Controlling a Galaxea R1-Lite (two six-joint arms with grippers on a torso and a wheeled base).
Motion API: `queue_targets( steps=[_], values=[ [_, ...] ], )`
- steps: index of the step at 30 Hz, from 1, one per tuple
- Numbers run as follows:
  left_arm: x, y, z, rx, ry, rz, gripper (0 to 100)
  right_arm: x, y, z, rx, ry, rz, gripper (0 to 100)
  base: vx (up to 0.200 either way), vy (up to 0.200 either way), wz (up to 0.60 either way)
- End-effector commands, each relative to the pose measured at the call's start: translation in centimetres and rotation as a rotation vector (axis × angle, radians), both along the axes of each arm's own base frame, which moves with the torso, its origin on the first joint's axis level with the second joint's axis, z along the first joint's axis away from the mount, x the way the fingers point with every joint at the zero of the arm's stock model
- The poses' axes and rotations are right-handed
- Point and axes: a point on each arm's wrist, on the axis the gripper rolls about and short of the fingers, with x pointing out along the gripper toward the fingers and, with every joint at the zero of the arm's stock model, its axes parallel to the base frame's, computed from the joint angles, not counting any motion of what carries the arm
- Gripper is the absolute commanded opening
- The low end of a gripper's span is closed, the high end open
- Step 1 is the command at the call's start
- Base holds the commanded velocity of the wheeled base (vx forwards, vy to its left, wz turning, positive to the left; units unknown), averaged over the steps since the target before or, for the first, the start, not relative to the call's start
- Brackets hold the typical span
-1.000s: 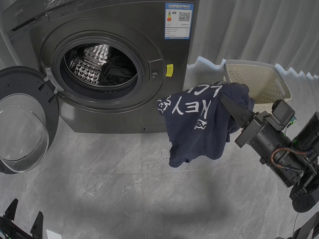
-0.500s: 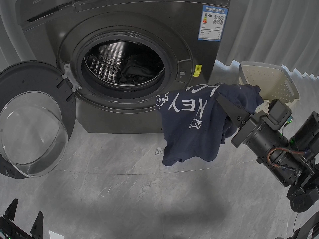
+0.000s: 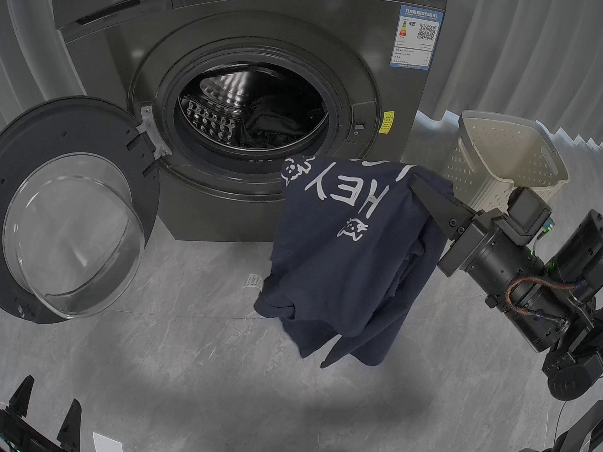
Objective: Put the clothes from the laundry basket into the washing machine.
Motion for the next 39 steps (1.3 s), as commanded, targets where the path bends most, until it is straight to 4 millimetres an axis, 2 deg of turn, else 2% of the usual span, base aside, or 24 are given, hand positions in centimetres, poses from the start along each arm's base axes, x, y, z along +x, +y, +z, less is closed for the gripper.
queue_targets(
  steps=[1,3,21,30,39],
  values=[
    [0.0,0.0,-0.4,0.001,0.005,0.000,100,0.1,-0.1,0.0,-0.001,0.002,-0.006,0,0.000,0.000,0.00],
    [0.0,0.0,-0.4,0.000,0.007,0.000,100,0.4,-0.3,0.0,0.001,0.002,-0.020,0,0.000,0.000,0.00],
    [0.0,0.0,-0.4,-0.005,0.005,0.001,100,0.5,-1.1,0.3,0.003,0.000,-0.051,0,0.000,0.200,0.00],
    [0.0,0.0,-0.4,-0.003,0.005,0.001,100,0.4,-1.1,0.1,-0.001,0.004,-0.049,0,0.000,0.000,0.00],
    [0.0,0.0,-0.4,-0.003,0.005,0.001,100,0.5,-0.9,0.0,-0.004,0.008,-0.046,0,0.200,0.000,0.00]
  ],
)
